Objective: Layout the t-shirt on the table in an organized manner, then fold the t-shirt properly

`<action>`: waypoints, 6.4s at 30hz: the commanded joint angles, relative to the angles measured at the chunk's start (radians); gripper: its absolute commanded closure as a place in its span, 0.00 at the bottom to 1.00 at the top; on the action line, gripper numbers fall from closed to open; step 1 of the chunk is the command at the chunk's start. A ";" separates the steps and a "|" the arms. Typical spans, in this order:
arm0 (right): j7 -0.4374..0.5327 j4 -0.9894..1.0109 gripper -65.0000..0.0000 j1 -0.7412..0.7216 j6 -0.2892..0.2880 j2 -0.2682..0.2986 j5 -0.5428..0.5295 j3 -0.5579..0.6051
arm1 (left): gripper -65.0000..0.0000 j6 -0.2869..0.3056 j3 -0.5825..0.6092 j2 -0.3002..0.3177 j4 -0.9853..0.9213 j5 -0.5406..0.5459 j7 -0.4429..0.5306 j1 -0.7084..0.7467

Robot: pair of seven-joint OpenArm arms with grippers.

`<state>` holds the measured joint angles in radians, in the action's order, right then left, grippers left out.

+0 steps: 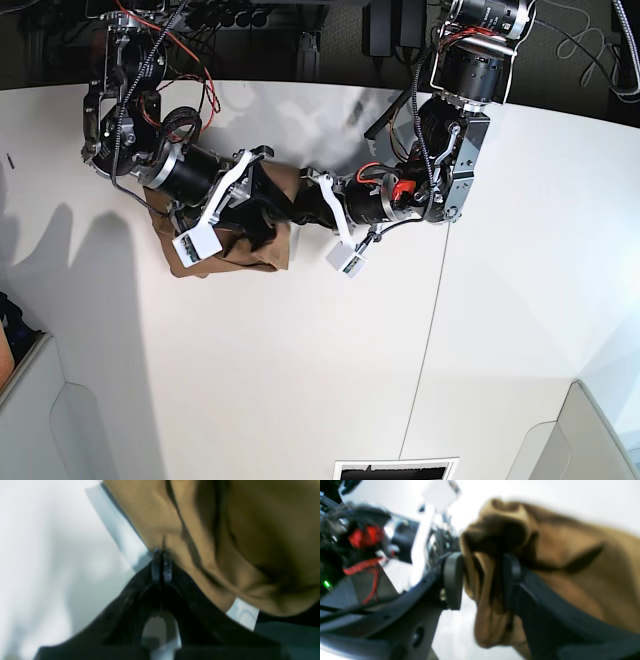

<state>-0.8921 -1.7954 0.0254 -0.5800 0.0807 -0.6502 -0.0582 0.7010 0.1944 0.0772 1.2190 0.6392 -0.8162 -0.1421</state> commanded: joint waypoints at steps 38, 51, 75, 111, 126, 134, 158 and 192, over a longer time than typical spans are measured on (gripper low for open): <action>0.119 0.417 1.00 -0.297 0.000 0.148 0.151 -0.190 | 1.00 -0.003 0.116 0.014 0.384 0.284 -0.220 -0.110; 0.174 0.508 1.00 -0.335 0.008 0.143 0.228 -0.006 | 1.00 -0.003 0.277 -0.007 0.382 0.096 -0.122 0.032; 0.133 0.441 1.00 -0.372 0.015 0.110 0.187 0.004 | 1.00 -0.003 0.193 0.125 0.400 0.179 -0.138 0.090; -0.027 0.150 1.00 -0.035 0.005 0.111 0.022 -0.022 | 1.00 -0.003 0.002 0.126 0.127 0.130 -0.145 -0.148; -0.093 0.036 1.00 0.117 0.006 0.267 -0.082 -0.152 | 1.00 -0.003 -0.053 0.432 0.454 0.304 -0.248 0.164; -0.097 -0.089 1.00 0.353 -0.004 0.307 -0.119 -0.151 | 1.00 -0.003 -0.053 0.617 0.700 0.288 -0.254 0.510; -0.008 0.048 1.00 0.696 -0.002 0.354 0.196 0.053 | 1.00 -0.003 0.390 0.618 0.312 -0.402 0.119 0.770; 0.019 0.882 1.00 0.108 0.112 0.251 0.321 0.442 | 1.00 -0.140 0.549 0.164 -0.624 -0.401 0.206 0.172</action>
<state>-0.8768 -0.9077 0.1406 -0.4637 0.3214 -0.3233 0.3862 0.5564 0.7429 0.2367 0.5907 0.2340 -0.6018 0.0345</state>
